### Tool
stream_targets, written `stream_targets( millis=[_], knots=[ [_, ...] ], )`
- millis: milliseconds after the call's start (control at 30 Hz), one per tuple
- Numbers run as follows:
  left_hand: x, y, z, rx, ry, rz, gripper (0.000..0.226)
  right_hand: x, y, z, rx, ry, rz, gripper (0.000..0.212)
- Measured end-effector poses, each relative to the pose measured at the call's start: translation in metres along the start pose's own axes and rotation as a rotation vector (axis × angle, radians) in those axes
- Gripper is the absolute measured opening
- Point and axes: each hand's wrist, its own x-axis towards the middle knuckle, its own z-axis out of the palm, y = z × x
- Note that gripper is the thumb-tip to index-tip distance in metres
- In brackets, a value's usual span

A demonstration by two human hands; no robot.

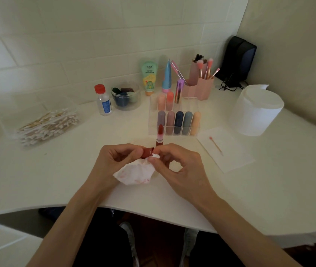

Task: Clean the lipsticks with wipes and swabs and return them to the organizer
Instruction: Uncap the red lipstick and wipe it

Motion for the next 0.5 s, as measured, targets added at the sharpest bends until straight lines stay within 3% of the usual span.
stream_targets(
  millis=[167, 267, 367, 500],
  knots=[
    [-0.0003, -0.0017, 0.0006, 0.003, 0.001, 0.042, 0.029, 0.0001, 0.0007, 0.0004, 0.030, -0.001, 0.035, 0.012],
    [-0.0025, -0.0049, 0.0013, 0.025, 0.058, 0.078, 0.017, 0.0002, 0.0008, 0.0017, 0.090, 0.004, 0.090, 0.012],
    [-0.0038, -0.0065, 0.0016, 0.048, 0.110, 0.134, 0.024, 0.0006, 0.0006, 0.0025, 0.143, 0.012, 0.131, 0.012],
    [-0.0036, -0.0029, 0.0014, 0.024, 0.042, 0.098, 0.025, 0.0016, -0.0023, 0.0004, 0.155, 0.021, 0.112, 0.012]
  ],
)
